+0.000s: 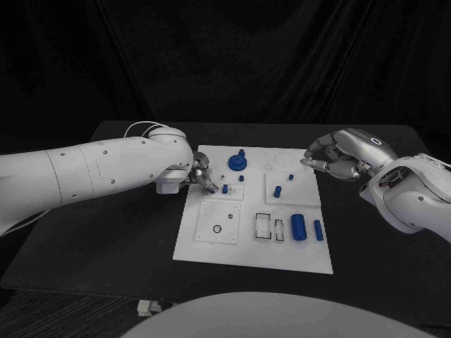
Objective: Assemble the parts on the task board
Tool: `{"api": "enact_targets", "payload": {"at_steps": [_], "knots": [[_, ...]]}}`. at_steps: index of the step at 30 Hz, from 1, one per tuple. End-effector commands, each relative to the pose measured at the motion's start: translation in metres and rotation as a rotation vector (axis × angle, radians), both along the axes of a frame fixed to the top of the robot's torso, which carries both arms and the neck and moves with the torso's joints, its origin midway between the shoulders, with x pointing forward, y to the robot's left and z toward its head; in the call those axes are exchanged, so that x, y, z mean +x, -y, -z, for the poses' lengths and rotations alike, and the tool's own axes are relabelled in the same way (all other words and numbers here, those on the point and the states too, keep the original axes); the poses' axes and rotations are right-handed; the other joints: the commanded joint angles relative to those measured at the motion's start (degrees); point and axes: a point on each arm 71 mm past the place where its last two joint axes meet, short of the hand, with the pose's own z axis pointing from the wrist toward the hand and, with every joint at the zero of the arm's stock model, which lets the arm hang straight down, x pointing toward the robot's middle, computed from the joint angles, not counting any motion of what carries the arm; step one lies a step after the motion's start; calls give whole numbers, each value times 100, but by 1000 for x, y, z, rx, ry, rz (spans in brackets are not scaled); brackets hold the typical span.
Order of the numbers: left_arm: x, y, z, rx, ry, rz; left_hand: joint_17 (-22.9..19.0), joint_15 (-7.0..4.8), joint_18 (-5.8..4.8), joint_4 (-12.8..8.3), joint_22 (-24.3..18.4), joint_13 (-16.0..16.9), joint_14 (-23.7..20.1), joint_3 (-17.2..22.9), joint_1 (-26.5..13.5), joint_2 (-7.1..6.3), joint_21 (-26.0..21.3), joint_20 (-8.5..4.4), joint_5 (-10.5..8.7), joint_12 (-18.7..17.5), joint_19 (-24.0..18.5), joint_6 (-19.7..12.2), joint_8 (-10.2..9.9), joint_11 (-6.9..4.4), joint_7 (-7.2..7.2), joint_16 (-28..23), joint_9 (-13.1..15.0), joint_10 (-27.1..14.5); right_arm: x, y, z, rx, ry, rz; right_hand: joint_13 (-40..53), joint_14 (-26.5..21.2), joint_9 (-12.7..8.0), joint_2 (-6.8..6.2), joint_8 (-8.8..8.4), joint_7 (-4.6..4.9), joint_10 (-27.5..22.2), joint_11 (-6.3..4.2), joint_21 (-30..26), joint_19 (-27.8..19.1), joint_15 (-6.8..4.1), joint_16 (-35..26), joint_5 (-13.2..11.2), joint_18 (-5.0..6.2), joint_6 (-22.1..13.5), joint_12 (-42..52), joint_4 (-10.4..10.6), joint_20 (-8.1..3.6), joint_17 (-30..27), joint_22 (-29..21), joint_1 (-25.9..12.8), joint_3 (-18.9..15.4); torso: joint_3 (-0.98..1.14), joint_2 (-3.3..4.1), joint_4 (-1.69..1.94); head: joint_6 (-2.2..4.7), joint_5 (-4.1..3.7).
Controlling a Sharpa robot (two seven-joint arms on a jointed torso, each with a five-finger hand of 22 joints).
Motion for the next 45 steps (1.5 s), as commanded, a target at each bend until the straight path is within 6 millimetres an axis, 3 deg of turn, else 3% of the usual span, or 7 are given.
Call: {"api": "enact_targets", "payload": {"at_steps": [1, 8, 16, 35, 40, 44, 45], "knots": [[0, 2, 1, -14, 0, 6, 1505, 37, 97, 29, 1026, 1317, 605, -90, -74, 9, -27, 24, -249, -29, -34, 5, -104, 48, 41, 15, -115, 404, 0, 1, 1, -2, -4, 14, 1510, 560, -7, 52, -7, 27, 600, 56, -46, -41, 29, -37, 29, 80, 23, 14, -21, -15, 1332, 595, -14, -9, 2, -1, -1, -1, 6], [1, 2, 2, -15, -2, 8, 1505, 83, 108, 83, 1015, 1279, 605, -382, -331, 33, -90, 68, -854, -77, -53, 52, -340, 101, 101, 15, -447, 359, 0, 1, 1, -3, -7, 15, 1510, 560, -7, 52, -7, 27, 600, 56, -46, -41, 29, -37, 29, 80, 23, 14, -21, -15, 1332, 595, -14, -9, 0, -1, -1, -1, 3], [1, 1, 3, -12, -6, 8, 1505, 93, 113, 96, 1009, 1268, 605, -494, -432, 46, -116, 78, -912, -91, -62, 79, -385, 112, 110, 15, -534, 345, 0, 1, 2, -6, -10, 15, 1510, 560, -7, 53, -8, 26, 600, 56, -59, -43, 29, -38, 31, 82, 23, 14, -25, -14, 1332, 592, -8, -8, 0, 1, -1, -1, 4], [1, -9, -1, -34, 35, -29, 1505, 91, 113, 104, 1014, 1270, 605, -765, -606, 71, -115, 84, -701, -85, -50, 194, -364, 103, 93, 15, -611, 349, 0, 2, 3, -9, -15, 17, 1510, 560, -8, 53, -9, 25, 600, 55, -60, -43, 30, -38, 34, 82, 22, 14, -29, -14, 1331, 592, -2, -6, 0, 0, -1, -1, -21], [6, -16, -14, -65, 99, -59, 1505, 49, 107, 99, 1026, 1287, 605, -872, -502, 112, -83, 45, -294, -60, -18, 257, -103, 50, 25, 15, -445, 373, 0, 3, 3, -10, -16, 19, 1510, 560, -8, 53, -9, 25, 600, 55, -60, -43, 30, -38, 34, 82, 22, 14, -29, -14, 1331, 592, -2, -6, -1, 0, -1, -1, -40], [12, -21, -28, -99, 164, -80, 1505, 30, 98, 103, 1036, 1301, 605, -911, -479, 124, -48, 30, -186, -41, 6, 243, 28, 29, 5, 15, -339, 390, 1, 3, 3, -10, -16, 21, 1510, 560, -8, 53, -9, 25, 600, 55, -60, -43, 30, -38, 34, 82, 22, 14, -29, -14, 1331, 592, -2, -6, -1, -9, 2, -1, -44], [13, -22, -32, -108, 180, -83, 1505, 24, 95, 115, 1043, 1313, 605, -1008, -564, 128, -25, 11, -25, -25, 24, 221, 132, 9, -5, 15, -252, 406, 1, 3, 3, -9, -16, 21, 1510, 560, -8, 53, -9, 25, 600, 55, -60, -43, 30, -38, 34, 82, 22, 14, -29, -14, 1331, 592, -2, -6, -1, -10, 2, -1, -48]]}}
